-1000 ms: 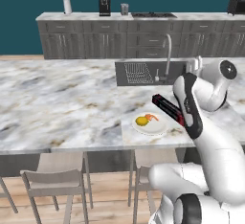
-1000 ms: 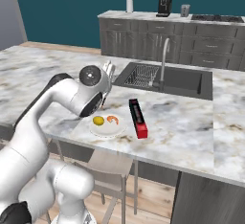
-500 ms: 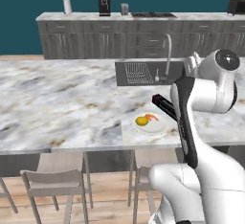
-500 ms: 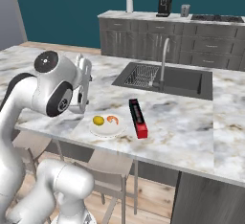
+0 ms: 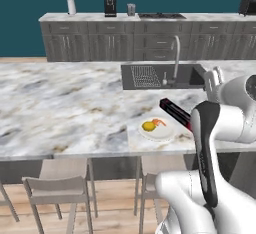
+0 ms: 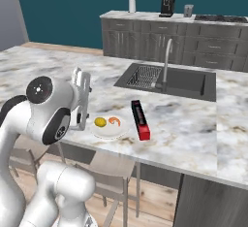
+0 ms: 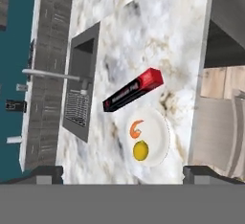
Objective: Retrieve the tupperware and aluminum foil from the cabinet and place them on the dining counter near the plate with lemon and shrimp to prepare for storing leftovers.
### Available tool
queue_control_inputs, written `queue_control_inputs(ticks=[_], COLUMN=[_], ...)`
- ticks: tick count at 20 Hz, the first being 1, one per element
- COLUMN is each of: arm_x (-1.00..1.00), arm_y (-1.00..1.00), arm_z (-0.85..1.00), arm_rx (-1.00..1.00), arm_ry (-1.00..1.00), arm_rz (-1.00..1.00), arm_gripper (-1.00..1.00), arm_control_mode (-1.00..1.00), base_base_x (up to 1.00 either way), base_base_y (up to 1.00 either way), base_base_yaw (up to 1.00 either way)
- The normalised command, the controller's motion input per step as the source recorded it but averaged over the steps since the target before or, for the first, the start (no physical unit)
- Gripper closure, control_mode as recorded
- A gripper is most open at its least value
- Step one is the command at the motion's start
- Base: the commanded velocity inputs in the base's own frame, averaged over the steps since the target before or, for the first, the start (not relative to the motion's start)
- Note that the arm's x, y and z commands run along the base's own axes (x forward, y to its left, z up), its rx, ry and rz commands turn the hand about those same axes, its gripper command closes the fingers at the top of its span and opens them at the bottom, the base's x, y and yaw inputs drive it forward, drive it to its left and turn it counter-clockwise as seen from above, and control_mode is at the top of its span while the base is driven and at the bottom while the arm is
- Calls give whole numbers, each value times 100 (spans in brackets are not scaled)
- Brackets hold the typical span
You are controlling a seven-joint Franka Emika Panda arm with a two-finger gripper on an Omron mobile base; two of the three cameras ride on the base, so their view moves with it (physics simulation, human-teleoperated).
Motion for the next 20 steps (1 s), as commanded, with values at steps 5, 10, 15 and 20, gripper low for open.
queue_control_inputs(ticks=[5,10,15,20], arm_x=[0,0,0,0], arm_y=[0,0,0,0], arm_z=[0,0,0,0], arm_rx=[0,0,0,0], arm_ry=[0,0,0,0], arm_rz=[0,0,0,0], arm_gripper=[-100,-100,-100,-100], arm_control_mode=[100,100,100,100], base_base_x=[-57,-67,-14,33], base_base_y=[32,76,100,100], base_base_yaw=[25,45,48,38])
